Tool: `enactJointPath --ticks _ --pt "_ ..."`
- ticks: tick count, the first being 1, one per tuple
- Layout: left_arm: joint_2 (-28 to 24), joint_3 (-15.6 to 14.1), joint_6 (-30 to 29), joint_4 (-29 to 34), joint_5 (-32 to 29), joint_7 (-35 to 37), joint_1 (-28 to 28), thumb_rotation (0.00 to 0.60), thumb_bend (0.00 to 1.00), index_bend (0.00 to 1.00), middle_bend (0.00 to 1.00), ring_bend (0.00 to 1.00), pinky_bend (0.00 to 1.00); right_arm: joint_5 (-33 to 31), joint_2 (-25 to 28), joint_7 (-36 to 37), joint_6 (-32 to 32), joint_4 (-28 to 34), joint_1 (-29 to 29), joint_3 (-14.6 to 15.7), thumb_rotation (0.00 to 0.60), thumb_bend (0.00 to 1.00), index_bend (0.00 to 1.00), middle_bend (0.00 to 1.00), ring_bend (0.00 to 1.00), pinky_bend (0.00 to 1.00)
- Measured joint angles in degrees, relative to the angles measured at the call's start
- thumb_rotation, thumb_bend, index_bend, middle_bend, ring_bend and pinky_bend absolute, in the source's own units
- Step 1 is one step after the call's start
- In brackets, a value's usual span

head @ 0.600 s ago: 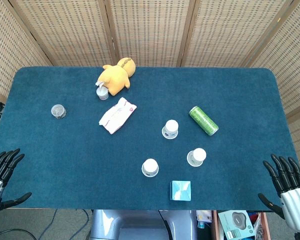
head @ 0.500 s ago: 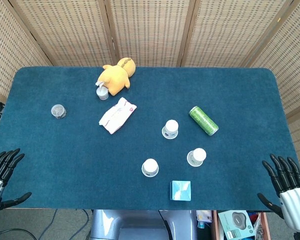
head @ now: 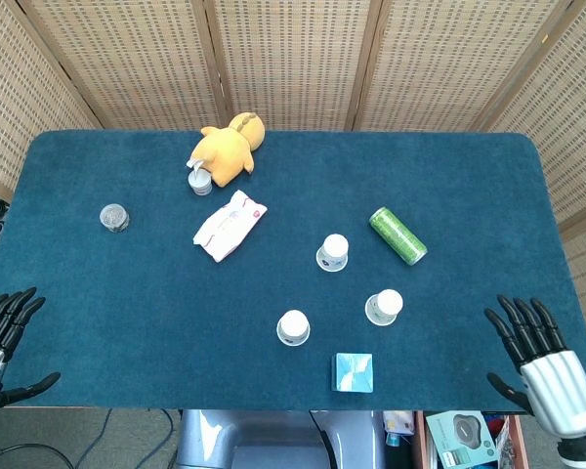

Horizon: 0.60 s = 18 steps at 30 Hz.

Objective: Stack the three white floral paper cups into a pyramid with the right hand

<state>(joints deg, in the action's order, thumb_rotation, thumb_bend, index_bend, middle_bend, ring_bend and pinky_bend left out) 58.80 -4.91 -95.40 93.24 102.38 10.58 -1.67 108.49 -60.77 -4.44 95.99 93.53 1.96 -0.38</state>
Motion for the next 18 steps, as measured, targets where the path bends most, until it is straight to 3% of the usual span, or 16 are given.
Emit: enactJointPath --ticks 6,10,13,18 --pt "0.36 0.86 0.91 0.79 -1.97 -1.93 -0.20 0.600 0.09 0.00 0.00 0.00 0.00 -4.35 2.17 1.67 -14.86 4.58 7.46 -1.58 0.600 0.11 0.11 0.20 0.11 0.20" --pt "0.64 1.51 1.82 1.09 -3.52 -2.76 -0.36 0.600 0.09 0.00 0.00 0.00 0.00 -9.99 2.04 2.42 -26.23 6.27 13.02 -2.93 0.600 0.18 0.12 0.21 0.12 0.21" --pt "0.89 2.01 2.37 1.10 -4.45 -3.73 -0.56 0.600 0.09 0.00 0.00 0.00 0.00 -15.71 0.56 1.82 -33.73 6.25 17.18 -4.18 0.600 0.20 0.12 0.22 0.13 0.22" --pt "1.19 2.73 3.65 1.28 -6.12 -4.26 -1.01 0.600 0.09 0.00 0.00 0.00 0.00 -23.97 -4.82 -2.02 -41.10 3.65 22.68 -6.03 0.600 0.25 0.15 0.24 0.16 0.24"
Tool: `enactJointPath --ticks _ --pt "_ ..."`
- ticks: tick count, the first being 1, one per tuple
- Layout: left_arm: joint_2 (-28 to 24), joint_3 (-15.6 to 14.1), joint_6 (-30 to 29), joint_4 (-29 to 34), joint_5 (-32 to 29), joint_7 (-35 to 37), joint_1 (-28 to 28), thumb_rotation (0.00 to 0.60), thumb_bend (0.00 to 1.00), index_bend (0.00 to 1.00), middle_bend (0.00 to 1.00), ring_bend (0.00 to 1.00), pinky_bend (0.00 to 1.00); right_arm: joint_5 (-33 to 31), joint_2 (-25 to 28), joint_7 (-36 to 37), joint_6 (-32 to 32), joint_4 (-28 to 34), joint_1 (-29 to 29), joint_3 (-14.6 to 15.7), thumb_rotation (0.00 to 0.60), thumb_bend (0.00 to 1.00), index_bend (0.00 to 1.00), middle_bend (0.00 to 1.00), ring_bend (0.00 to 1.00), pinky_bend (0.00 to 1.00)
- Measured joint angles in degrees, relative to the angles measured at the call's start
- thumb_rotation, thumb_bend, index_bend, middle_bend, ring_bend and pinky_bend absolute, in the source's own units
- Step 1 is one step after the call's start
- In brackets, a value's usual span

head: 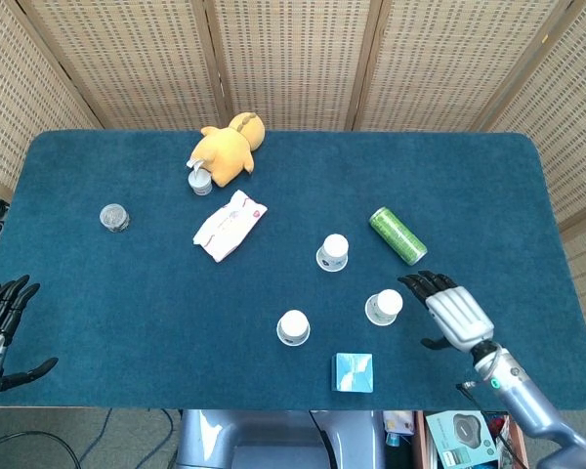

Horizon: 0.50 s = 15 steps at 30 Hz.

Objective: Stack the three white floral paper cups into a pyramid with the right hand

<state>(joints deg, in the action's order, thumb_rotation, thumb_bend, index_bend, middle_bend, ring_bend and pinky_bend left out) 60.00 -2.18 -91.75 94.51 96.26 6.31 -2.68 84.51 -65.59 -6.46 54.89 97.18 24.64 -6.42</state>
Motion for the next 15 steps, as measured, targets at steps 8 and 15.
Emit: enactJointPath --ticks 8,15 --pt "0.39 0.70 2.87 0.27 -2.42 -1.24 -0.98 0.600 0.09 0.00 0.00 0.00 0.00 -5.87 -7.19 -3.37 -3.98 -5.77 3.59 -1.27 0.600 0.31 0.26 0.33 0.29 0.31" --pt "0.73 1.26 4.03 0.38 -3.79 -2.45 -1.44 0.600 0.09 0.00 0.00 0.00 0.00 -6.72 -11.55 -2.86 -4.05 -10.16 5.50 -1.21 0.600 0.38 0.37 0.43 0.38 0.39"
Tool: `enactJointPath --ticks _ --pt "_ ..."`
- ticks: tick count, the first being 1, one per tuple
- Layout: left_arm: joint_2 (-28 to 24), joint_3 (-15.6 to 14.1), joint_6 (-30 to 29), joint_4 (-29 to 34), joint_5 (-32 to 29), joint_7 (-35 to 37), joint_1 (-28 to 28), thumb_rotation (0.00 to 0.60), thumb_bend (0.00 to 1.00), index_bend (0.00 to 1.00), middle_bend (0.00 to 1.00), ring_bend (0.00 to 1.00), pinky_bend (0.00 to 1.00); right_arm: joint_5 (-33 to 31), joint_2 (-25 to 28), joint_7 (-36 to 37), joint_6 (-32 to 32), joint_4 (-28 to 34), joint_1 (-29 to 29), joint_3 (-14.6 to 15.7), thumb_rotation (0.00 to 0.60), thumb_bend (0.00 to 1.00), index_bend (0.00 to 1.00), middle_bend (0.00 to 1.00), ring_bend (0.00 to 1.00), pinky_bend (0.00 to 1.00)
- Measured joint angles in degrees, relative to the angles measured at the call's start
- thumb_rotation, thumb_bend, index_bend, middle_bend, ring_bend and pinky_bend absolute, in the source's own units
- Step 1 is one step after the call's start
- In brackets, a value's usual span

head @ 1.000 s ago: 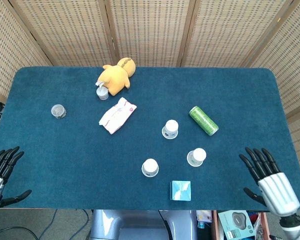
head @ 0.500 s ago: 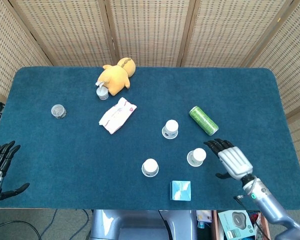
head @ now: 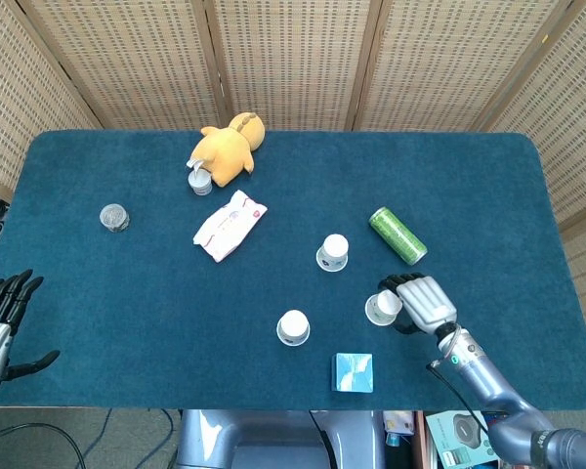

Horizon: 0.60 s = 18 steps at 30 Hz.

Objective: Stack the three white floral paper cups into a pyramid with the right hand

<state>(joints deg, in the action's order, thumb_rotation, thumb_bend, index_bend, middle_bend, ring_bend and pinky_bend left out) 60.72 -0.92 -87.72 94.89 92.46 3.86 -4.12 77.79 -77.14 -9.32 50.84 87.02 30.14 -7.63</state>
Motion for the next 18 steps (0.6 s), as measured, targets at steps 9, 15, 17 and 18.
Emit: enactJointPath --ticks 9,15,17,18 --pt "0.33 0.13 1.32 0.30 -0.64 -0.94 -0.49 0.600 0.09 0.00 0.00 0.00 0.00 0.73 -1.47 2.68 1.52 -3.10 0.92 0.43 0.600 0.53 0.49 0.54 0.47 0.49" --pt "0.32 0.13 1.70 0.48 -0.84 -1.09 -0.66 0.600 0.09 0.00 0.00 0.00 0.00 1.29 -1.04 3.60 2.49 -2.77 1.16 0.52 0.600 0.54 0.49 0.54 0.47 0.49" --pt "0.34 0.13 1.89 0.48 -0.92 -1.16 -0.72 0.600 0.09 0.00 0.00 0.00 0.00 1.51 -0.86 3.90 3.20 -2.38 1.32 0.12 0.600 0.54 0.49 0.54 0.47 0.49" --pt "0.35 0.13 1.97 0.50 -0.93 -1.18 -0.76 0.600 0.09 0.00 0.00 0.00 0.00 1.69 -0.74 3.99 3.76 -2.12 1.51 -0.28 0.600 0.54 0.49 0.54 0.47 0.49"
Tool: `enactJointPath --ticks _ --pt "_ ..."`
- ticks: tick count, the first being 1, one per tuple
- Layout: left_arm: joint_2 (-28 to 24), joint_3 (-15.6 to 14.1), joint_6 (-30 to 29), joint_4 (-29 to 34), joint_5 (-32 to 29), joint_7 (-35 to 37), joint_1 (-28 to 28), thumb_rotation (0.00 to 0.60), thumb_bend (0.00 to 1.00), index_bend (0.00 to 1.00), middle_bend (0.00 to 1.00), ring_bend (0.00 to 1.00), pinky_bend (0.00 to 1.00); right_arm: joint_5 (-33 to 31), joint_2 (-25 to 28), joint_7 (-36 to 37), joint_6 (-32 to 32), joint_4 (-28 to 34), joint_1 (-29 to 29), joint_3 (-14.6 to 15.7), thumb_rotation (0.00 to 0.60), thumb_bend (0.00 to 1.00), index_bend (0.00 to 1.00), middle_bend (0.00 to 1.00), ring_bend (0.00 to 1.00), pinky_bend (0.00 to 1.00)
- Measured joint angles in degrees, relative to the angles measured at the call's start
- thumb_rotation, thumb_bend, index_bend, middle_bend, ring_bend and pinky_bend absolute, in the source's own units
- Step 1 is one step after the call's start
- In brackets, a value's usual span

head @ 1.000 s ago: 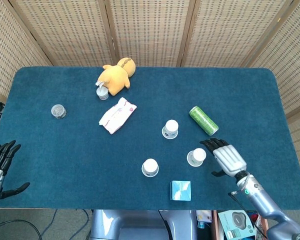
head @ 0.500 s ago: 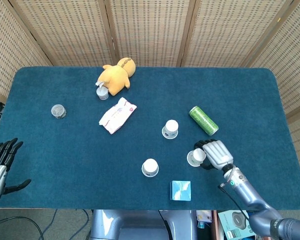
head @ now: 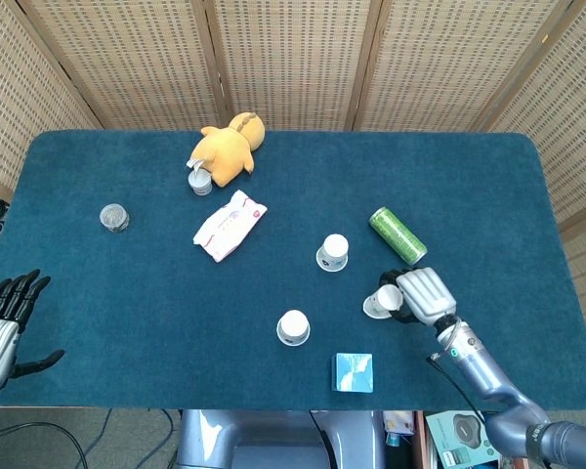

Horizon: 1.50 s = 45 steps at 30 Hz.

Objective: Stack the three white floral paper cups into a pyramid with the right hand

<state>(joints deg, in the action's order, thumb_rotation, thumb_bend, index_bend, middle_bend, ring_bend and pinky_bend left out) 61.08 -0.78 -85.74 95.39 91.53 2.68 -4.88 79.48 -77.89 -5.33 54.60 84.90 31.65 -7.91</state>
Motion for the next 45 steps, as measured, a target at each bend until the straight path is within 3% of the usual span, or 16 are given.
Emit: enactJointPath --ticks 5,9,16,22,34,37,39,41,42,45 --pt "0.05 0.01 0.71 0.13 -0.22 -0.20 -0.31 0.600 0.09 0.00 0.00 0.00 0.00 0.15 -0.03 -2.59 0.99 -0.16 1.60 -1.70 0.600 0.54 0.49 0.54 0.47 0.49" --pt "-0.08 0.19 1.24 0.21 -0.77 0.18 -0.58 0.600 0.09 0.00 0.00 0.00 0.00 -2.60 -1.45 -6.18 0.41 -1.96 4.06 -4.30 0.600 0.54 0.49 0.54 0.47 0.49" --pt "-0.39 0.34 1.50 -0.02 -1.22 1.35 -0.71 0.600 0.09 0.00 0.00 0.00 0.00 -8.50 -4.98 -11.17 -1.88 -6.42 7.45 -6.04 0.600 0.54 0.49 0.54 0.47 0.49" --pt "-0.63 0.47 1.89 -0.20 -1.61 2.18 -0.91 0.600 0.09 0.00 0.00 0.00 0.00 -12.65 -7.45 -13.85 -4.14 -9.35 9.50 -6.22 0.600 0.54 0.49 0.54 0.47 0.49" --pt "-0.88 0.25 3.22 -0.10 -2.05 2.50 -1.36 0.600 0.09 0.00 0.00 0.00 0.00 -14.77 -10.66 -16.06 -5.17 -13.47 12.06 -5.49 0.600 0.54 0.49 0.51 0.47 0.49" --pt "-0.89 0.12 3.40 -0.03 -1.97 2.24 -1.43 0.600 0.09 0.00 0.00 0.00 0.00 -15.03 -11.19 -16.54 -4.60 -13.84 12.34 -5.39 0.600 0.54 0.47 0.46 0.45 0.47" --pt "-0.88 0.10 3.36 0.02 -1.91 2.10 -1.43 0.600 0.09 0.00 0.00 0.00 0.00 -15.20 -11.29 -17.09 -4.29 -13.86 12.40 -5.29 0.600 0.45 0.35 0.30 0.34 0.34" --pt "-0.88 0.07 3.31 0.12 -1.90 2.02 -1.40 0.600 0.09 0.00 0.00 0.00 0.00 -15.70 -11.26 -17.37 -4.20 -13.47 12.38 -5.27 0.600 0.21 0.14 0.07 0.14 0.11" --pt "-0.89 0.05 3.33 0.16 -1.91 2.01 -1.40 0.600 0.09 0.00 0.00 0.00 0.00 -16.30 -11.18 -17.57 -4.13 -12.95 12.33 -5.31 0.600 0.11 0.07 0.01 0.06 0.04" --pt "-1.00 -0.05 3.28 0.31 -1.81 1.95 -1.35 0.600 0.09 0.00 0.00 0.00 0.00 -17.60 -10.69 -18.57 -3.62 -11.05 12.21 -5.43 0.600 0.01 0.00 0.00 0.00 0.00"
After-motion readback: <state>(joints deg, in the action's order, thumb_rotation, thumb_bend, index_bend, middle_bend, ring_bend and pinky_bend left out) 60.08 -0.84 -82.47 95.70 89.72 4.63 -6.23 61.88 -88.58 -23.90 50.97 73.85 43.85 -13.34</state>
